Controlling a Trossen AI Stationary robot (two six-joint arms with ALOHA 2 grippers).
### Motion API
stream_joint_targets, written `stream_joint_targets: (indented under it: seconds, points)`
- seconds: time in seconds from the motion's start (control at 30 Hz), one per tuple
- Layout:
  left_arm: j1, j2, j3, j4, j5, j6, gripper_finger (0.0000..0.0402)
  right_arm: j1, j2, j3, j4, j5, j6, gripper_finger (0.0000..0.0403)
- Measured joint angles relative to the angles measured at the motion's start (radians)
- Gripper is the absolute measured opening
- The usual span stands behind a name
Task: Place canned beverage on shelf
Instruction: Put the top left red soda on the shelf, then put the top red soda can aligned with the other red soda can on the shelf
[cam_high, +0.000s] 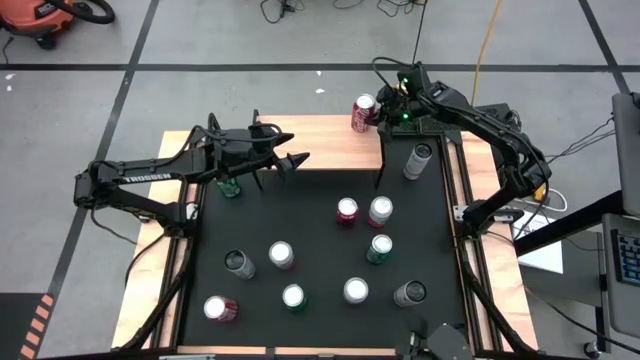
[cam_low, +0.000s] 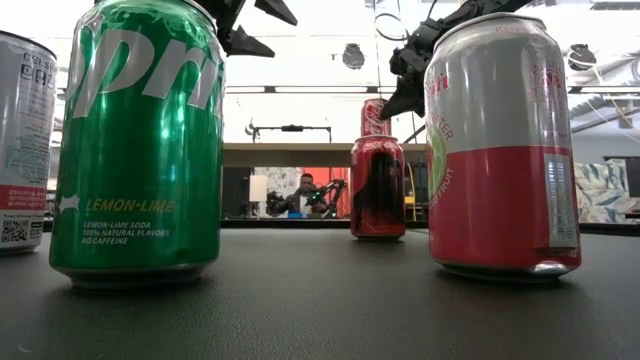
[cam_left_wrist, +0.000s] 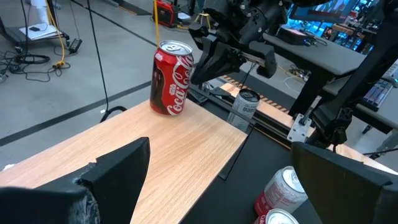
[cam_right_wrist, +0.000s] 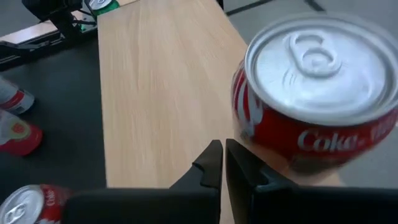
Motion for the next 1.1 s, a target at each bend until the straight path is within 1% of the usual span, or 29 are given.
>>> stream_joint_targets:
  seconds: [0.13,0.37,0.63,0.77,0.83,0.9,1.0,1.1]
  points:
    - [0.0,0.0,0.0,0.0,0.0,-0.002,0.0389,0.005,-0.042,0.0,-0.061,-0.067,0.029,0.0]
    - [0.0,0.0,0.0,0.0,0.001,-0.002,0.0389,0.072,-0.157,0.0,-0.174,-0.068,0.053,0.0]
    - [0.0,0.0,0.0,0.0,0.026,0.022,0.0389,0.201,-0.249,0.0,-0.244,-0.062,0.166,0.0]
    - [0.0,0.0,0.0,0.0,0.04,0.022,0.0389,0.277,-0.26,0.0,-0.272,0.006,0.195,0.0]
    - [0.0,0.0,0.0,0.0,0.058,0.023,0.0389,0.31,-0.258,0.0,-0.286,0.018,0.198,0.0]
    - [0.0,0.0,0.0,0.0,0.08,0.023,0.0389,0.342,-0.248,0.0,-0.279,0.021,0.199,0.0001]
    - [0.0,0.0,0.0,0.0,0.118,0.025,0.0389,0.387,-0.223,0.0,-0.284,0.088,0.217,0.0007]
    - [-0.003,-0.009,0.0,-0.005,0.156,0.025,0.0389,0.426,-0.196,0.0,-0.294,0.122,0.208,0.0018]
